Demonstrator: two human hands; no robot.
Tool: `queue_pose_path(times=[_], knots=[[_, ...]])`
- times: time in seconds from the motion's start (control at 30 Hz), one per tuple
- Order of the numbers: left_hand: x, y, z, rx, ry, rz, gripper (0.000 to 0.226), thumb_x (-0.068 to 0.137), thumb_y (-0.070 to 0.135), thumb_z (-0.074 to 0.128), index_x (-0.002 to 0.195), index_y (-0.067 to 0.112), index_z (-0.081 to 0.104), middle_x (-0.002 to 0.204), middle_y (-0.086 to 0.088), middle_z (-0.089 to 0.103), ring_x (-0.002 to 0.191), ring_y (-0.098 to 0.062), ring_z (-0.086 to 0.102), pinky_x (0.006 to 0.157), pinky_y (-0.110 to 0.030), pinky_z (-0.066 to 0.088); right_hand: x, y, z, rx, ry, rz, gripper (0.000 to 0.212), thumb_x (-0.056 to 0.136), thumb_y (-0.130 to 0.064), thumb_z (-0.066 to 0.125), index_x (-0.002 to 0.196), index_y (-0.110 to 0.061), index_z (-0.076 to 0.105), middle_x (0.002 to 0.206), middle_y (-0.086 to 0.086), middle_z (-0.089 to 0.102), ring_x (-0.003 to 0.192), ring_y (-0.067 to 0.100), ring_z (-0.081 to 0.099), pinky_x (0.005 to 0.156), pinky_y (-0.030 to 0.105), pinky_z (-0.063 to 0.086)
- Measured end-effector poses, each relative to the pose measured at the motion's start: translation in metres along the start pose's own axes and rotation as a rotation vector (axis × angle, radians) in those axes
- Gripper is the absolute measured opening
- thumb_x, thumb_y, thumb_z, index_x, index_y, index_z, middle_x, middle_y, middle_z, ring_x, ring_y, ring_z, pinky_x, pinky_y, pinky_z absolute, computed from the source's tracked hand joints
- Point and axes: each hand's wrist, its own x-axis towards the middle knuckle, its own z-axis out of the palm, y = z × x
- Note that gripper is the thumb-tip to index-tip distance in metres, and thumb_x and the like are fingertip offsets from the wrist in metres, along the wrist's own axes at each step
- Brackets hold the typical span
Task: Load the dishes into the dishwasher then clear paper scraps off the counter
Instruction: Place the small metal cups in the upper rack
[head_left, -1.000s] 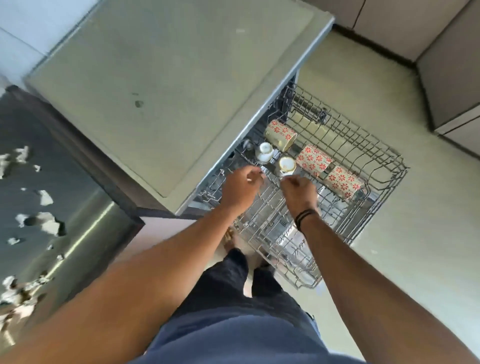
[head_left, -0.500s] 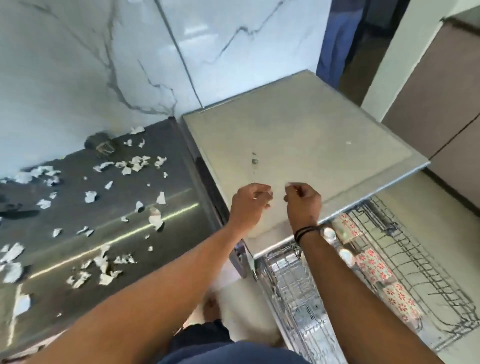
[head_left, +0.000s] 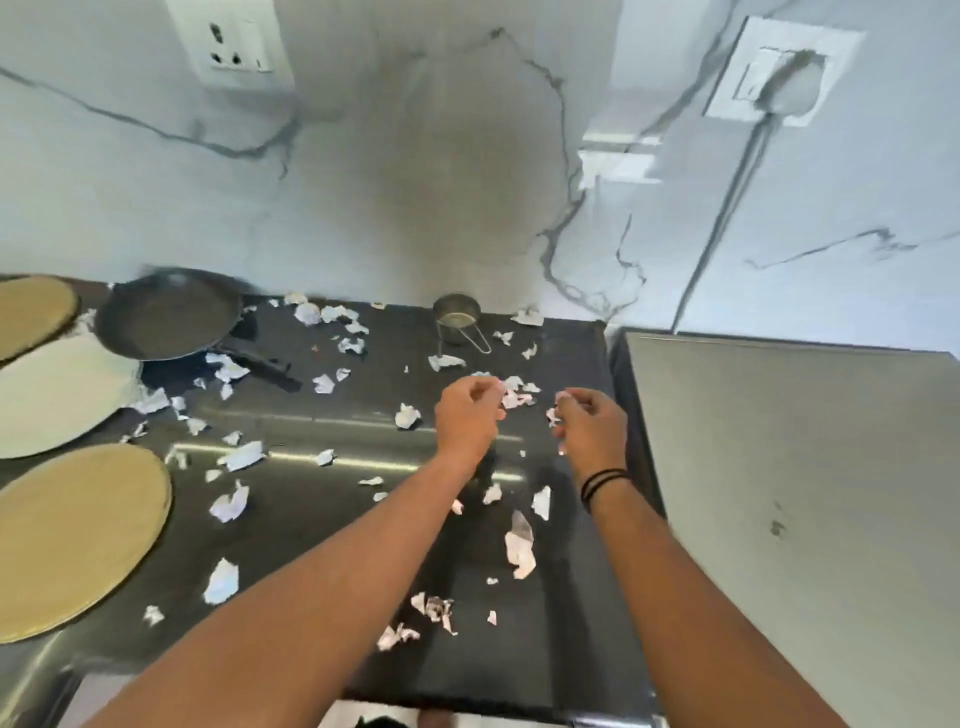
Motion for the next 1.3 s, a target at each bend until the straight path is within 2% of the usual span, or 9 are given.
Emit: queue_pose_path(times=[0.13, 0.23, 0.33, 0.57, 0.8, 0.97, 1.07, 1.17, 1.3], knots=[[0.041, 0.002, -0.032, -0.062, 0.043, -0.077, 0.013, 0.095, 0.022, 0.064, 0.105, 0.020, 0.071, 0.093, -0.001, 0.074, 0.079, -0.018, 0.073, 0.065, -0.033, 0.059, 0.026, -0.013, 0.065, -0.007, -0.097, 0.073, 0.008, 0.094, -0.016, 0.062, 0.100, -0.011, 0.063, 0.086, 0.012, 0.071, 0.047, 0.010, 0.060, 0.043, 0.024, 0.047], [0.063, 0.000, -0.043, -0.113, 0.063, -0.121, 0.009, 0.096, 0.022, 0.062, 0.102, 0.026, 0.069, 0.091, 0.003, 0.071, 0.081, -0.017, 0.071, 0.067, -0.035, 0.060, 0.039, -0.017, 0.100, -0.022, -0.179, 0.130, 0.018, 0.097, -0.016, 0.059, 0.109, -0.004, 0.060, 0.078, 0.011, 0.068, 0.045, 0.014, 0.059, 0.041, 0.024, 0.045], [0.081, -0.005, -0.045, -0.158, 0.087, -0.175, 0.030, 0.094, 0.020, 0.064, 0.125, 0.020, 0.066, 0.088, 0.004, 0.070, 0.079, -0.016, 0.068, 0.075, -0.043, 0.061, 0.055, -0.019, 0.124, -0.044, -0.198, 0.189, 0.024, 0.097, -0.017, 0.058, 0.115, -0.002, 0.059, 0.077, 0.013, 0.068, 0.046, 0.017, 0.060, 0.042, 0.025, 0.047], [0.106, -0.016, -0.043, -0.222, 0.098, -0.251, 0.044, 0.095, 0.022, 0.066, 0.137, 0.014, 0.059, 0.103, -0.002, 0.071, 0.080, -0.015, 0.068, 0.079, -0.039, 0.063, 0.084, -0.019, 0.149, 0.049, -0.127, 0.351, 0.022, 0.099, -0.021, 0.057, 0.085, -0.005, 0.059, 0.078, 0.014, 0.070, 0.058, 0.023, 0.068, 0.047, 0.028, 0.052], [0.128, -0.019, -0.044, -0.245, 0.119, -0.281, 0.044, 0.094, 0.022, 0.069, 0.136, 0.012, 0.060, 0.108, -0.003, 0.071, 0.083, -0.017, 0.071, 0.074, -0.030, 0.062, 0.097, -0.018, 0.161, 0.179, -0.081, 0.432, 0.016, 0.101, -0.006, 0.047, 0.090, -0.008, 0.058, 0.080, 0.015, 0.070, 0.058, 0.022, 0.066, 0.047, 0.028, 0.051], [0.135, -0.014, -0.048, -0.267, 0.104, -0.276, 0.040, 0.095, 0.022, 0.068, 0.133, 0.012, 0.061, 0.109, -0.004, 0.069, 0.084, -0.020, 0.071, 0.078, -0.035, 0.063, 0.094, -0.035, 0.157, 0.268, -0.099, 0.503, 0.019, 0.103, -0.006, 0.046, 0.089, -0.008, 0.058, 0.070, 0.012, 0.061, 0.032, 0.010, 0.053, 0.037, 0.018, 0.047], [0.137, -0.004, -0.053, -0.288, 0.107, -0.253, 0.041, 0.097, 0.030, 0.065, 0.134, 0.014, 0.059, 0.101, 0.000, 0.067, 0.079, -0.017, 0.065, 0.075, -0.034, 0.062, 0.083, -0.044, 0.145, 0.281, -0.159, 0.435, 0.018, 0.103, -0.005, 0.046, 0.092, -0.006, 0.061, 0.066, 0.008, 0.057, 0.034, 0.008, 0.050, 0.037, 0.016, 0.043], [0.135, 0.008, -0.054, -0.311, 0.098, -0.232, 0.045, 0.100, 0.042, 0.059, 0.139, 0.021, 0.055, 0.114, 0.000, 0.065, 0.091, -0.018, 0.065, 0.075, -0.032, 0.060, 0.073, -0.045, 0.124, 0.313, -0.224, 0.347, 0.018, 0.102, -0.005, 0.046, 0.101, -0.004, 0.065, 0.064, 0.004, 0.052, 0.041, 0.009, 0.046, 0.037, 0.018, 0.039], [0.121, 0.020, -0.046, -0.421, 0.046, -0.220, 0.034, 0.102, 0.048, 0.052, 0.125, 0.024, 0.061, 0.118, -0.009, 0.069, 0.092, -0.025, 0.070, 0.074, -0.037, 0.062, 0.066, -0.039, 0.083, 0.353, -0.294, 0.274, 0.020, 0.102, -0.002, 0.045, 0.105, -0.001, 0.066, 0.060, 0.002, 0.046, 0.042, 0.010, 0.041, 0.037, 0.019, 0.033]])
